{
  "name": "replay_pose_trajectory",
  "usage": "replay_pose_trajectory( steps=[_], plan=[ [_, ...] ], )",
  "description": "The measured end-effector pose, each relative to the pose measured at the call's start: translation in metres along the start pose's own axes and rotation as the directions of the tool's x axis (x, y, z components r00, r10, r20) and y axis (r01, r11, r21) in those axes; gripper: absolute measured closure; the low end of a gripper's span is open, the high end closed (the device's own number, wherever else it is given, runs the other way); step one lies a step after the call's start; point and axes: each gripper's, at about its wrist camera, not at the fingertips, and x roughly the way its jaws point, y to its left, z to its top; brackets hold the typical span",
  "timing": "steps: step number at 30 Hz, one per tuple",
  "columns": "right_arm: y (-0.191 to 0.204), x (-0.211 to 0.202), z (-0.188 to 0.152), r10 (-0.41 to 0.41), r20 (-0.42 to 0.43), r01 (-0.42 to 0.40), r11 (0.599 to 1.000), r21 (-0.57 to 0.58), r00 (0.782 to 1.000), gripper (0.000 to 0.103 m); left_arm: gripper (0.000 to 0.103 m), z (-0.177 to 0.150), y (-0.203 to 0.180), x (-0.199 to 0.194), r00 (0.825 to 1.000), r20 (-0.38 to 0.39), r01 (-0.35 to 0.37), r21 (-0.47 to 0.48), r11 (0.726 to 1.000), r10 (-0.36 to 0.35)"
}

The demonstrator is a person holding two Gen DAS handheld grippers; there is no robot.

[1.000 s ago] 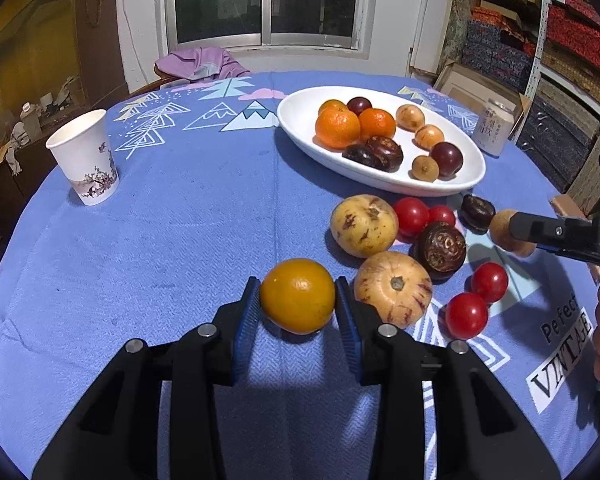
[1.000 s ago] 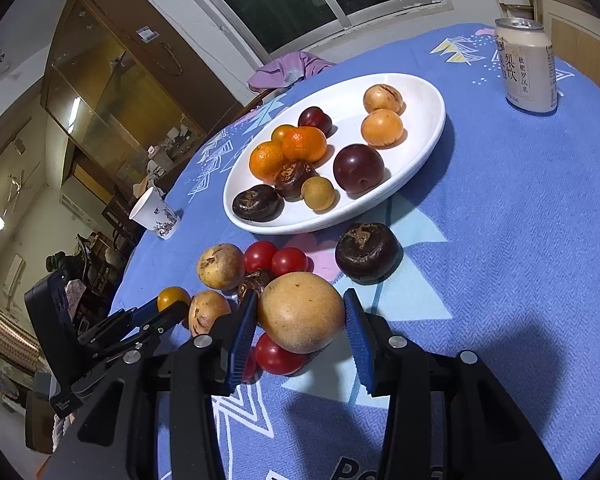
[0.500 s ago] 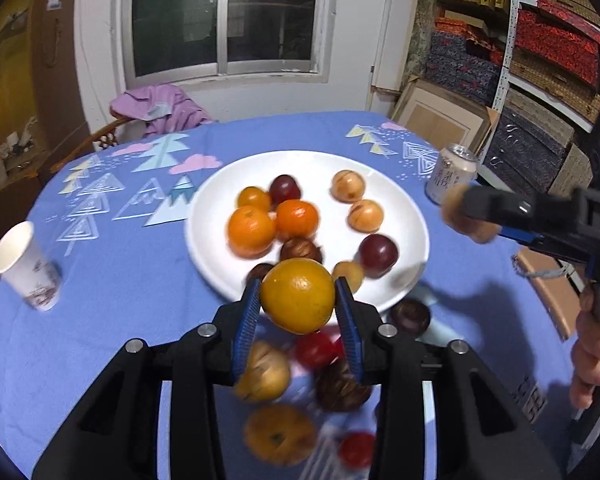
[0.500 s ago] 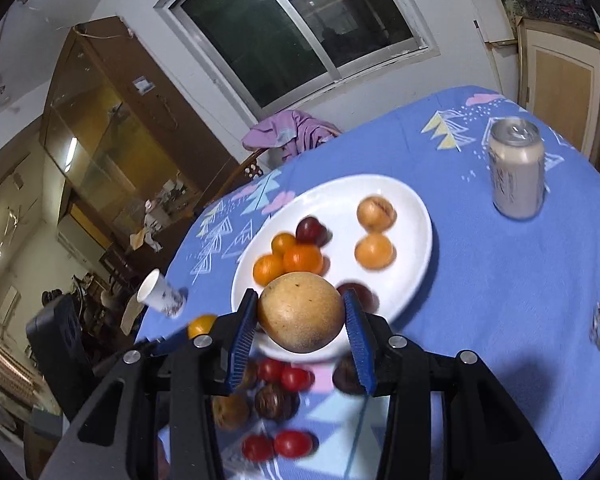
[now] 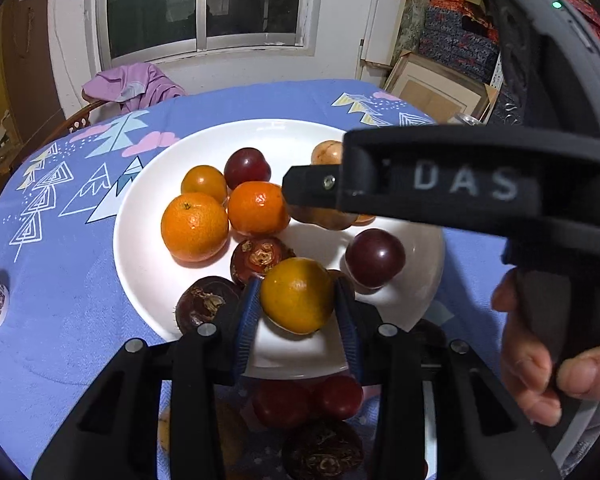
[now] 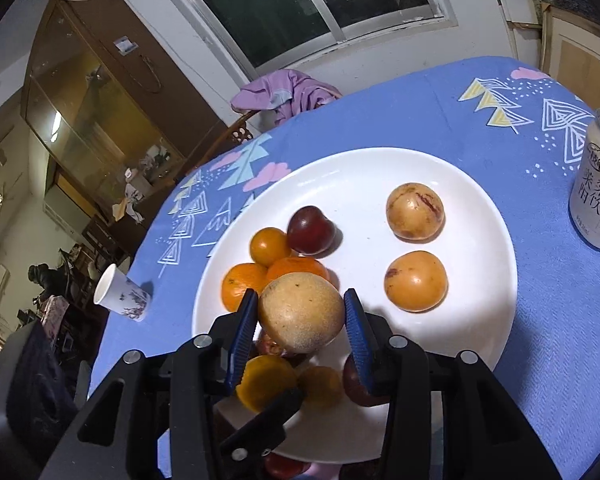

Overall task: Organize fruits
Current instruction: 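Carry both fruits over the white plate and open both tools to release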

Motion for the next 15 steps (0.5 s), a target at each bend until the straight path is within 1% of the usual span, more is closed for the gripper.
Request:
replay_pose_trajectory(
  steps=[1,2,3,4,5,6,7,9,11,12,14,15],
  plan=[
    [-0.002,0.000,0.000,-0.008,0.002,0.008,1.000,0.005,1.000,0.057,0.066,0.000,0.000,0.000,1.000,0.002,-0.001,0.004,1.000,0.001],
    [-0.005,0.001,0.000,-0.014,0.004,0.014,1.000,0.011,1.000,0.049,0.066,-0.001,0.001,0.000,1.000,0.004,-0.001,0.007,1.000,0.001],
    [-0.008,0.000,0.001,-0.019,0.011,0.019,1.000,0.019,1.000,0.045,0.061,-0.002,0.001,0.000,1.000,0.005,0.004,0.008,1.000,-0.004],
    [-0.009,-0.001,0.001,-0.026,0.019,0.025,0.999,0.021,0.999,0.045,0.059,-0.002,0.001,0.000,1.000,0.006,0.015,0.009,1.000,-0.015],
    [-0.010,-0.003,0.001,-0.032,0.026,0.032,0.999,0.019,0.999,0.045,0.052,-0.003,0.000,-0.002,1.000,0.008,0.022,0.009,1.000,-0.022],
    [-0.010,-0.005,0.002,-0.031,0.029,0.030,0.999,0.017,0.999,0.045,0.044,-0.003,0.000,-0.004,1.000,0.012,0.016,0.008,1.000,-0.016],
    [-0.010,-0.009,0.002,-0.027,0.034,0.026,0.999,0.021,0.999,0.045,0.032,-0.003,0.001,-0.010,1.000,0.028,-0.004,0.004,1.000,0.004],
    [-0.011,-0.017,0.004,-0.017,0.047,0.016,0.999,0.032,0.999,0.045,0.023,-0.002,0.005,-0.024,0.998,0.067,-0.018,-0.008,1.000,0.018],
    [-0.009,-0.031,0.005,-0.006,0.068,0.004,0.999,0.036,0.998,0.044,0.023,0.001,0.014,-0.043,0.994,0.104,-0.007,-0.038,0.999,0.011],
    [-0.007,-0.039,0.005,-0.002,0.081,-0.001,0.999,0.035,0.997,0.042,0.022,0.001,0.019,-0.052,0.993,0.120,0.003,-0.057,0.998,0.004],
    [-0.003,-0.056,0.001,0.008,0.105,-0.011,0.999,0.030,0.994,0.039,0.011,0.000,0.029,-0.072,0.988,0.156,0.014,-0.094,0.995,0.001],
    [-0.001,-0.065,-0.003,0.013,0.118,-0.017,1.000,0.027,0.993,0.038,0.008,-0.002,0.035,-0.081,0.983,0.180,0.005,-0.114,0.993,0.016]
  ],
)
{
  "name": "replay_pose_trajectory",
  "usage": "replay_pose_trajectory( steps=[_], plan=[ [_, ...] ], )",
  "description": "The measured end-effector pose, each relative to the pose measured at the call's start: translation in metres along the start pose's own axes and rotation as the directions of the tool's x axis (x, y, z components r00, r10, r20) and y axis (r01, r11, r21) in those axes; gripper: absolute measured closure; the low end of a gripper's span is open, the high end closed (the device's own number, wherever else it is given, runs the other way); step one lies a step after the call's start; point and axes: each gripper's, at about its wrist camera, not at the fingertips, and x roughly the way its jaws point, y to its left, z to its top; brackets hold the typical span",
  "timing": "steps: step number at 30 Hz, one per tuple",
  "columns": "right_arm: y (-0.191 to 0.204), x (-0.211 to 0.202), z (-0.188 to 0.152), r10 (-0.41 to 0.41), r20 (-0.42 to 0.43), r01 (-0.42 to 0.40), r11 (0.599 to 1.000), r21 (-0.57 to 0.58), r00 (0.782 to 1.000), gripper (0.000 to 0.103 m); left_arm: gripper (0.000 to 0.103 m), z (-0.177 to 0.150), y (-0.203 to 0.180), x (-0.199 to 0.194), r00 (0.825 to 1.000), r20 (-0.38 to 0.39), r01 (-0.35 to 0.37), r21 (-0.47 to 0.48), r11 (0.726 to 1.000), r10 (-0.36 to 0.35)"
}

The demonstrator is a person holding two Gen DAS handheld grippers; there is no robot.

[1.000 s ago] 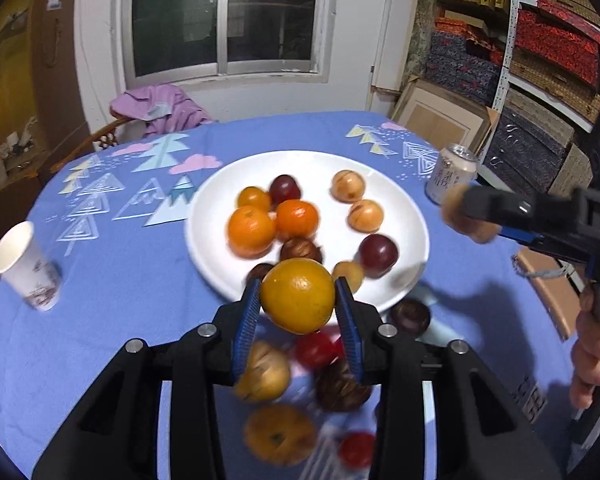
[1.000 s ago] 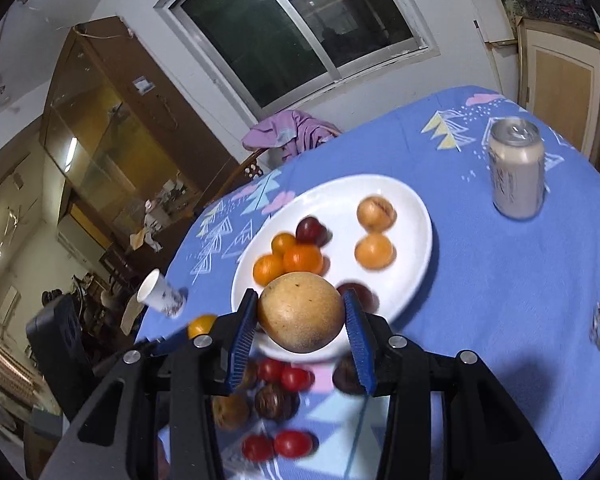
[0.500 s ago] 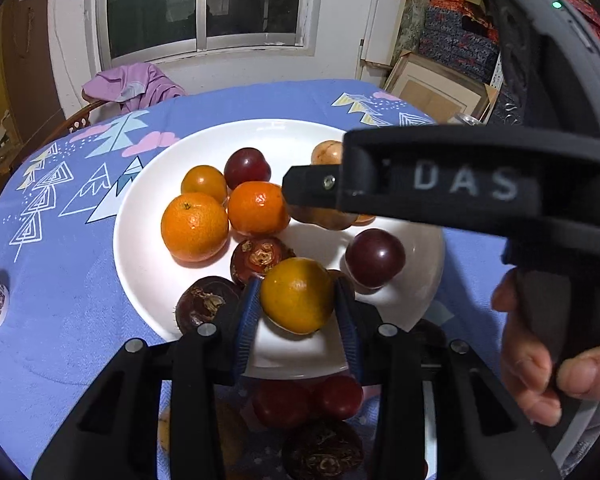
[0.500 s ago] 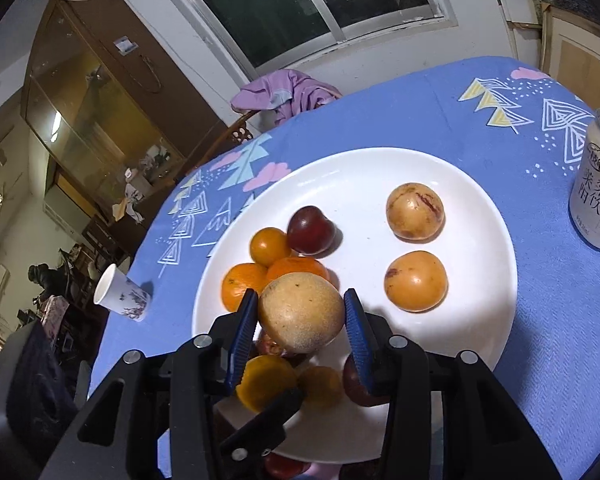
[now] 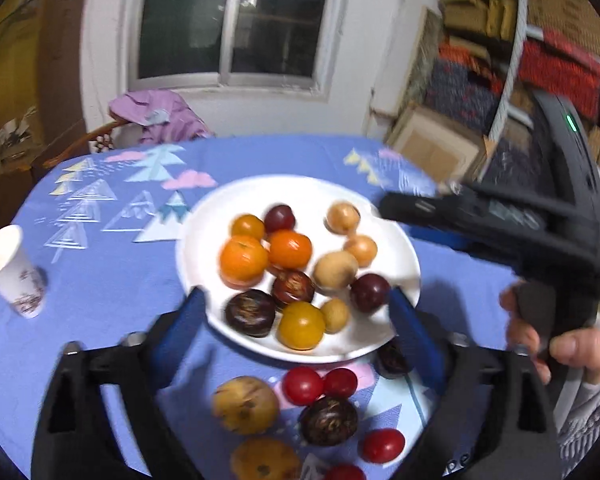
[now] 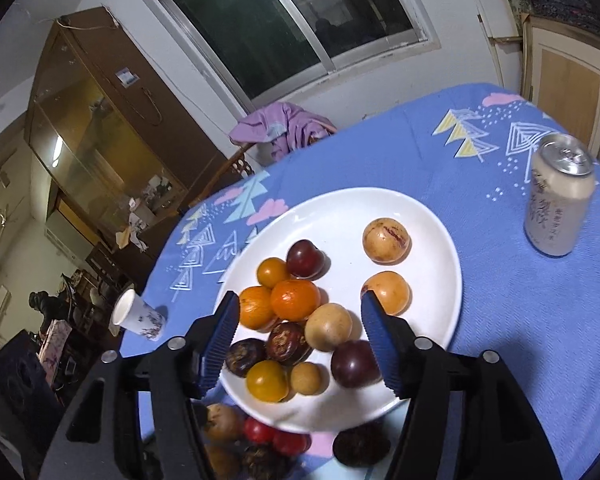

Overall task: Organize fruits
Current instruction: 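Carry both fruits over the white plate and open both tools to release, then withdraw both tools, moving the left tool toward a small tan fruit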

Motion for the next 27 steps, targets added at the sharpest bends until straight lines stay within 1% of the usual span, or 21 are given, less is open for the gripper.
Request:
replay_pose_trajectory(
  steps=[2,5,6,7,10,12,14,16,17,18,21,24,27],
  plan=[
    [0.004,-0.019,-0.008,0.013,0.022,-0.013,1.000,-0.012,1.000,0.037,0.008,-0.004,0.010,-0.015,0.999,0.024,-0.030,-0.018,0.999,0.030],
    [0.004,-0.041,-0.024,0.023,0.047,-0.023,1.000,-0.005,0.999,0.031,0.007,-0.016,0.026,-0.029,0.997,0.025,-0.068,-0.044,0.997,0.069],
    [0.003,-0.049,-0.032,0.028,0.055,-0.028,1.000,0.000,0.998,0.030,0.005,-0.024,0.031,-0.034,0.996,0.023,-0.089,-0.051,0.995,0.090],
    [0.002,-0.053,-0.040,0.031,0.055,-0.032,1.000,0.002,0.998,0.029,0.004,-0.033,0.033,-0.040,0.994,0.020,-0.105,-0.054,0.993,0.106],
    [-0.003,-0.063,-0.070,0.029,0.043,-0.028,1.000,-0.013,0.999,0.029,0.004,-0.060,0.041,-0.047,0.988,-0.015,-0.152,-0.041,0.987,0.152],
    [-0.006,-0.066,-0.090,0.002,0.022,-0.001,1.000,-0.029,1.000,0.028,0.004,-0.078,0.046,-0.046,0.985,-0.043,-0.171,-0.040,0.984,0.170],
    [-0.009,-0.065,-0.102,-0.006,-0.006,0.005,1.000,-0.031,1.000,0.027,0.004,-0.088,0.045,-0.041,0.984,-0.073,-0.164,-0.034,0.986,0.162],
    [-0.012,-0.064,-0.107,-0.002,-0.022,0.001,1.000,-0.018,1.000,0.023,0.004,-0.093,0.036,-0.036,0.984,-0.090,-0.155,0.005,0.988,0.155],
    [-0.013,-0.064,-0.108,-0.006,-0.022,0.006,1.000,-0.013,1.000,0.018,0.004,-0.094,0.031,-0.035,0.983,-0.084,-0.164,0.029,0.986,0.166],
    [-0.013,-0.064,-0.108,-0.011,-0.018,0.011,1.000,-0.012,1.000,0.017,0.004,-0.096,0.027,-0.036,0.981,-0.074,-0.175,0.053,0.983,0.179],
    [-0.016,-0.064,-0.106,-0.017,-0.014,0.017,1.000,-0.004,1.000,0.016,0.004,-0.099,0.013,-0.035,0.978,-0.056,-0.192,0.115,0.975,0.200],
    [-0.018,-0.065,-0.106,-0.005,-0.022,0.005,1.000,0.013,1.000,0.016,0.004,-0.103,0.006,-0.028,0.973,-0.072,-0.205,0.156,0.966,0.218],
    [-0.016,-0.064,-0.107,-0.005,-0.027,0.006,1.000,0.006,1.000,0.016,0.004,-0.108,0.002,-0.019,0.965,-0.095,-0.224,0.200,0.954,0.246]
  ],
)
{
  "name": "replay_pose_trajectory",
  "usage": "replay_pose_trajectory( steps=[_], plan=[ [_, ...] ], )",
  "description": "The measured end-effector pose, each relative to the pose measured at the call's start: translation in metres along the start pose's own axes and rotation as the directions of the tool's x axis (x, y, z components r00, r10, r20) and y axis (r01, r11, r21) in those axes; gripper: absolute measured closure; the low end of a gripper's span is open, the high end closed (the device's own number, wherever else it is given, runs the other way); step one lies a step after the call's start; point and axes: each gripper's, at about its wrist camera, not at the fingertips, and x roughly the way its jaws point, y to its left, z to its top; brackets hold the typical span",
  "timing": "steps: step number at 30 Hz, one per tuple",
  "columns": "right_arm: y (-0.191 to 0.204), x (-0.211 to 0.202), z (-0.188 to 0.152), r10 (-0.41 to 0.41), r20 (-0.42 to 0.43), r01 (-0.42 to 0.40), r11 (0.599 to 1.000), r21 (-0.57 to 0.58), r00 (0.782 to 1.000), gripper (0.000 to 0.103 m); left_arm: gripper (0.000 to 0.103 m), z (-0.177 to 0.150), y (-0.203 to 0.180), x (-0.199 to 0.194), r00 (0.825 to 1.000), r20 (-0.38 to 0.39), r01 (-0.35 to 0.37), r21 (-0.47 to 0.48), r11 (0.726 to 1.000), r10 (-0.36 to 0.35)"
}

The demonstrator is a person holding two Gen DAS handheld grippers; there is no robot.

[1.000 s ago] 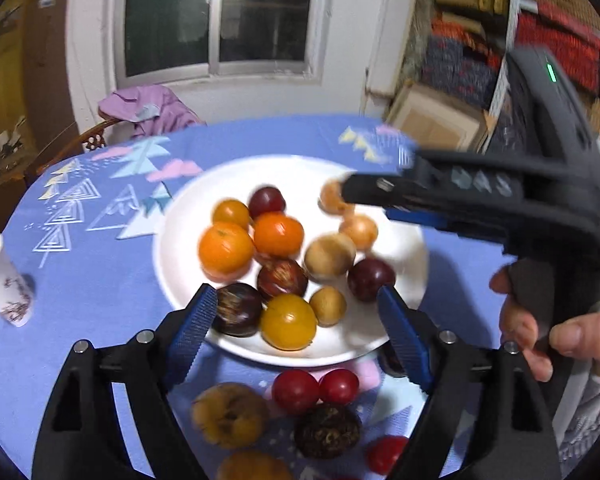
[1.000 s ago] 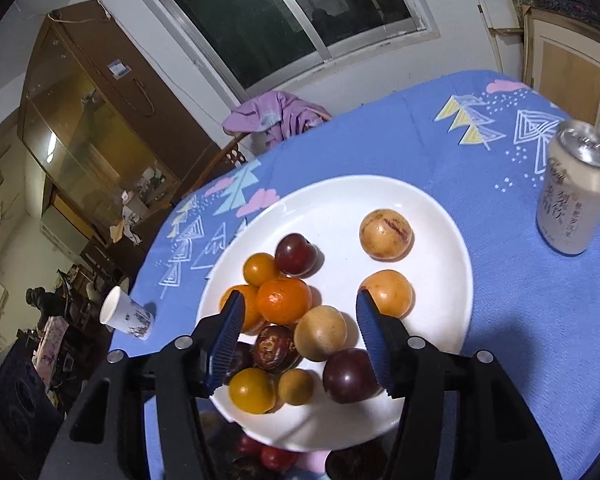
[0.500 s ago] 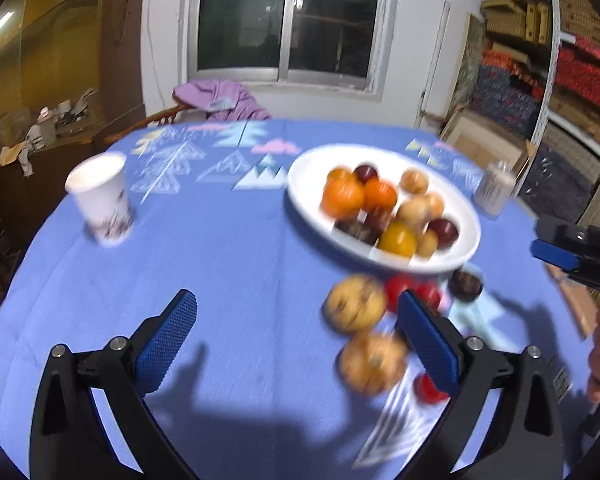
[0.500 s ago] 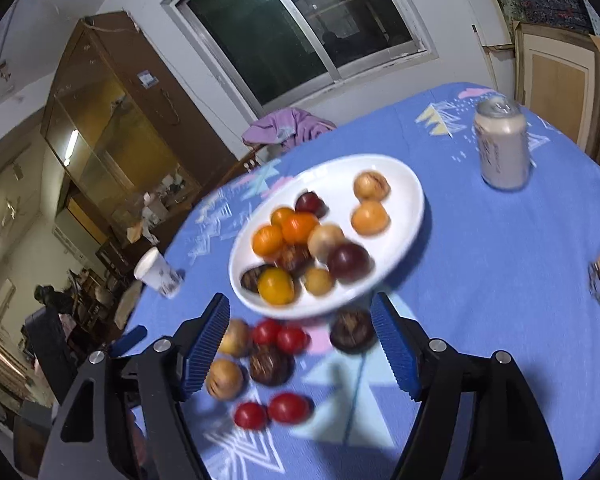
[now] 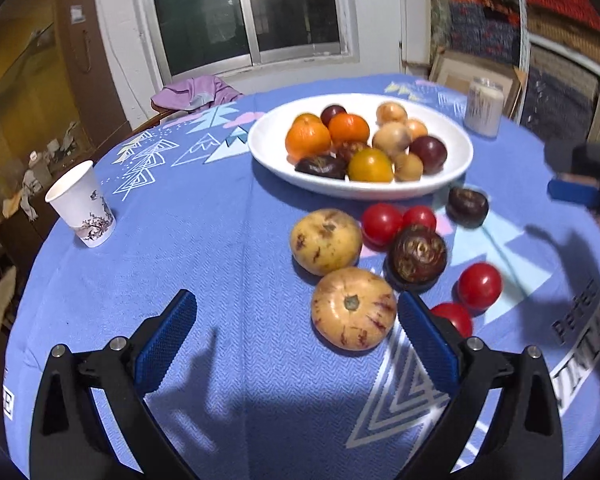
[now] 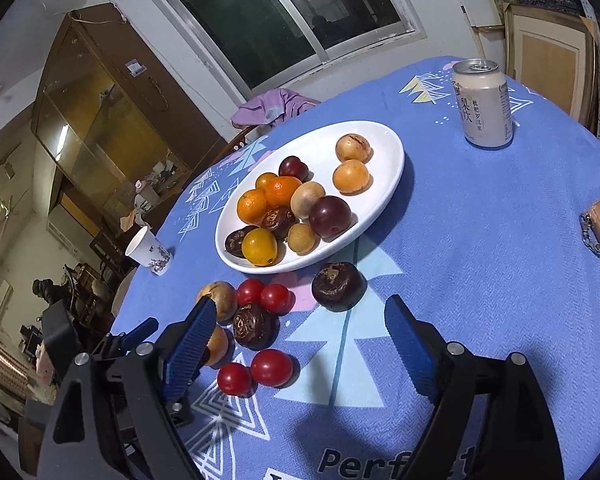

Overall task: Organize fruits
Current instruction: 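Withdraw both tools, moving the left tool toward a small tan fruit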

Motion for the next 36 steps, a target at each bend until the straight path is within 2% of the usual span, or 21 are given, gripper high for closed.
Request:
replay_pose_trajectory(
  steps=[5,11,12,14,15,16,18,20,24,28,32,36],
  plan=[
    [0.003,0.002,-0.002,-0.003,-0.010,0.003,1.000,-0.012,1.000,0.016,0.004,-0.001,0.000,-0.002,1.000,0.011,-0.025,0.028,0.999,0.025],
    [-0.003,0.003,-0.002,-0.004,-0.020,0.005,1.000,0.012,1.000,0.016,0.004,-0.010,0.024,-0.015,0.998,0.029,-0.059,-0.001,0.998,0.059],
    [-0.003,0.002,-0.001,0.000,-0.019,0.000,1.000,0.016,1.000,0.016,0.004,-0.014,0.030,-0.019,0.996,0.034,-0.084,-0.002,0.996,0.084],
    [-0.003,0.001,0.000,0.008,-0.019,-0.008,1.000,0.017,1.000,0.016,0.004,-0.025,0.048,-0.022,0.982,0.025,-0.188,-0.019,0.982,0.189],
    [-0.002,0.001,-0.001,0.012,-0.019,-0.012,1.000,0.015,1.000,0.016,0.004,-0.027,0.058,-0.021,0.976,0.008,-0.216,-0.044,0.975,0.217],
    [-0.001,0.001,-0.001,0.013,-0.019,-0.012,1.000,0.012,1.000,0.016,0.004,-0.029,0.072,-0.020,0.977,-0.013,-0.213,-0.099,0.972,0.213],
    [0.000,0.001,-0.002,0.009,-0.021,-0.009,1.000,0.004,1.000,0.016,0.004,-0.028,0.090,-0.022,0.987,-0.013,-0.159,-0.191,0.969,0.160],
    [0.000,0.003,-0.002,0.005,-0.023,-0.005,1.000,0.001,1.000,0.016,0.004,-0.028,0.093,-0.029,0.993,0.019,-0.112,-0.217,0.970,0.119],
    [-0.001,0.004,-0.002,0.000,-0.025,0.000,1.000,0.007,1.000,0.016,0.004,-0.027,0.066,-0.042,0.988,0.091,-0.118,-0.099,0.988,0.127],
    [-0.001,0.004,-0.003,0.000,-0.025,0.000,1.000,0.002,1.000,0.016,0.004,-0.028,0.031,-0.045,0.990,0.114,-0.083,0.024,0.996,0.080],
    [0.000,0.006,-0.003,-0.005,-0.034,0.005,1.000,-0.005,0.999,0.016,0.004,-0.028,0.004,-0.036,0.991,0.092,-0.109,0.132,0.985,0.097],
    [0.002,0.007,-0.004,-0.010,-0.037,0.009,1.000,-0.012,0.999,0.016,0.004,-0.023,-0.003,-0.025,0.994,0.065,-0.096,0.153,0.984,0.087]
  ],
)
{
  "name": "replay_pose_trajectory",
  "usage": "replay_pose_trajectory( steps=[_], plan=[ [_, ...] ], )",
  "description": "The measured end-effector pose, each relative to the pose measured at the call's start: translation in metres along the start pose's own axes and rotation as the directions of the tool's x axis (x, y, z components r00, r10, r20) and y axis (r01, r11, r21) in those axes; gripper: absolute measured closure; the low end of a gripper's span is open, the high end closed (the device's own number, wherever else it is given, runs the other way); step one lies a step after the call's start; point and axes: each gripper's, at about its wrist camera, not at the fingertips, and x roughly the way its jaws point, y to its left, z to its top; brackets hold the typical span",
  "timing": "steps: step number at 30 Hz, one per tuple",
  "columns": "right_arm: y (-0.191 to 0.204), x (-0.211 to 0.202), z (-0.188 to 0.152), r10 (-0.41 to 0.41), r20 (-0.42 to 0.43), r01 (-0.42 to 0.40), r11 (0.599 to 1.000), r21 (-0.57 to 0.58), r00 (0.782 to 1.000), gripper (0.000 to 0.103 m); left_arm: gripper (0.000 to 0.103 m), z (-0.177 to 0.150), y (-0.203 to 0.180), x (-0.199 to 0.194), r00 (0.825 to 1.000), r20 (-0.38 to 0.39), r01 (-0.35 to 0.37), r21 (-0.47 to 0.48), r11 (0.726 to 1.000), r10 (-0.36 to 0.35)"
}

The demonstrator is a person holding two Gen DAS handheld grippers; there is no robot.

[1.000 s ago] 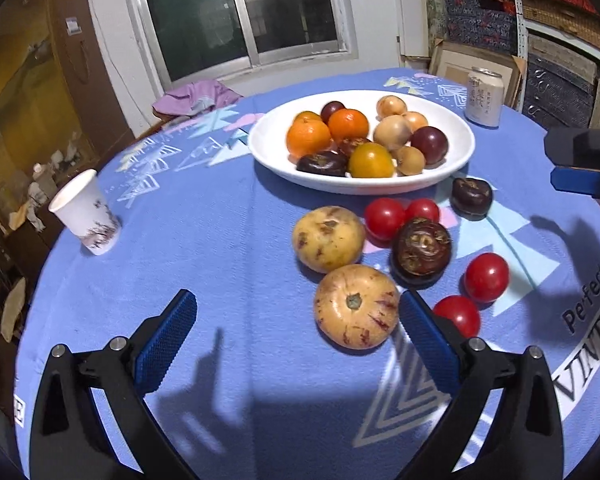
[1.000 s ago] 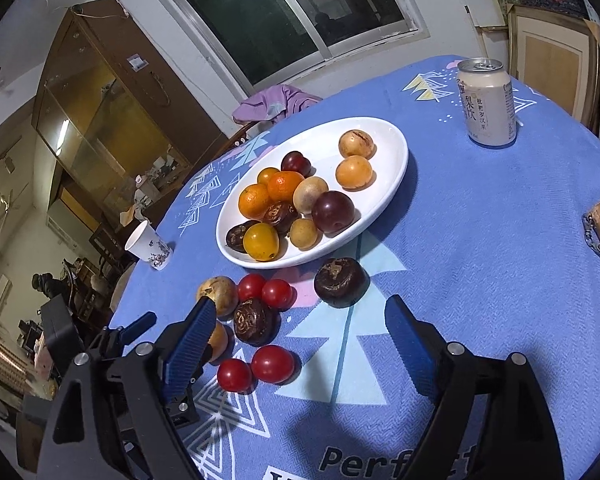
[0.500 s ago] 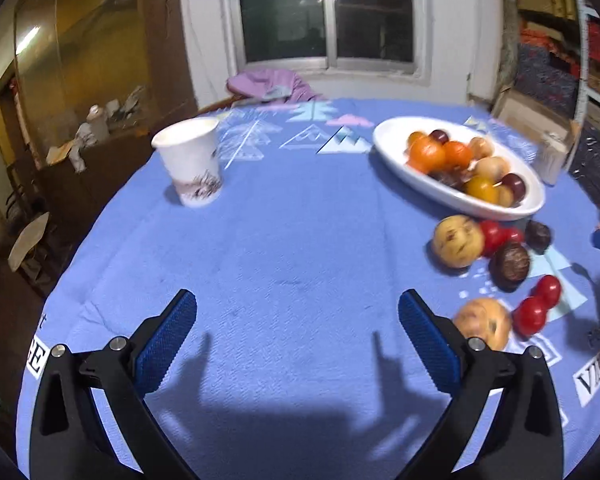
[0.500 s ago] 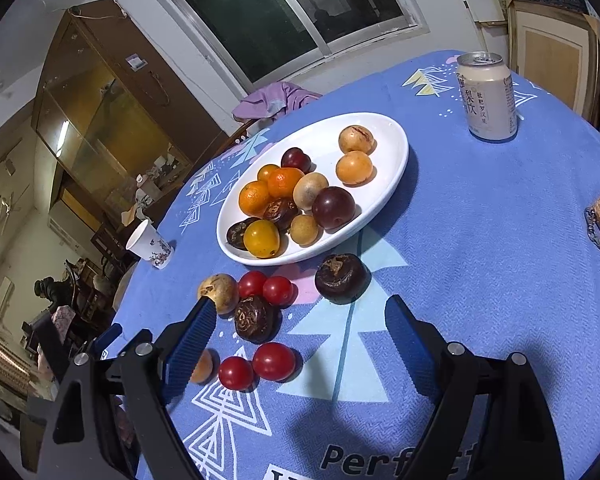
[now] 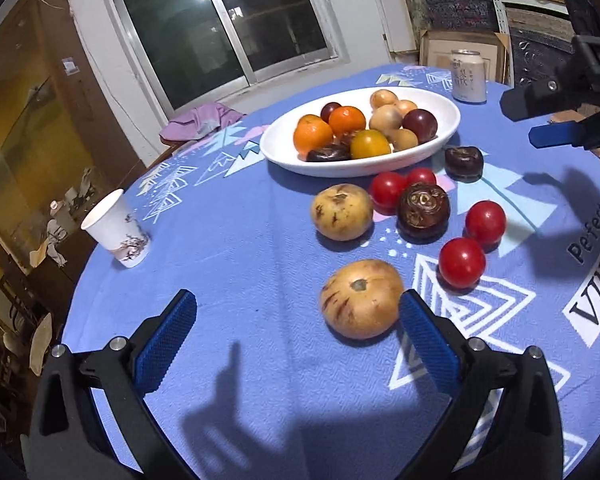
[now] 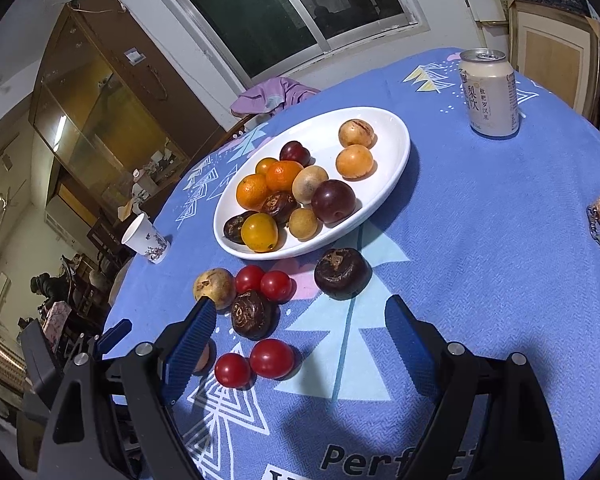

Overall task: Organize fruits
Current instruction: 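Withdraw both tools, moving the left tool toward a small tan fruit, then grasp the small tan fruit with the left tool while the right tool grasps a red tomato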

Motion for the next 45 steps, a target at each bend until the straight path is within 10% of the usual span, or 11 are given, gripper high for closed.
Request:
replay_pose_trajectory(
  steps=[9,16,20,36,40,45],
  plan=[
    [0.001,0.002,-0.001,-0.006,-0.011,0.006,1.000,-0.006,1.000,0.016,0.004,0.005,0.007,0.010,1.000,-0.014,0.019,-0.031,0.999,-0.020],
    [0.001,0.000,0.000,0.003,-0.004,-0.003,1.000,0.002,1.000,0.016,0.004,-0.001,0.062,0.004,0.974,-0.014,-0.226,-0.155,0.962,0.227],
    [0.002,-0.001,-0.001,0.009,-0.002,-0.009,1.000,-0.002,1.000,0.016,0.004,-0.006,0.089,0.009,0.989,-0.051,-0.145,-0.283,0.948,0.136],
    [0.007,-0.006,-0.001,0.027,0.018,-0.027,0.999,-0.042,0.999,0.016,0.005,-0.002,0.050,0.007,0.998,0.017,0.060,-0.183,0.981,-0.058],
    [0.008,-0.005,-0.002,0.028,0.014,-0.027,0.998,-0.048,1.000,0.016,0.041,0.000,0.048,0.016,0.990,-0.006,0.137,-0.197,0.971,-0.141],
    [0.016,-0.003,-0.005,0.027,0.008,-0.026,0.996,-0.089,1.000,0.016,0.049,0.001,0.047,0.024,0.983,-0.010,0.177,-0.217,0.960,-0.183]
  ],
)
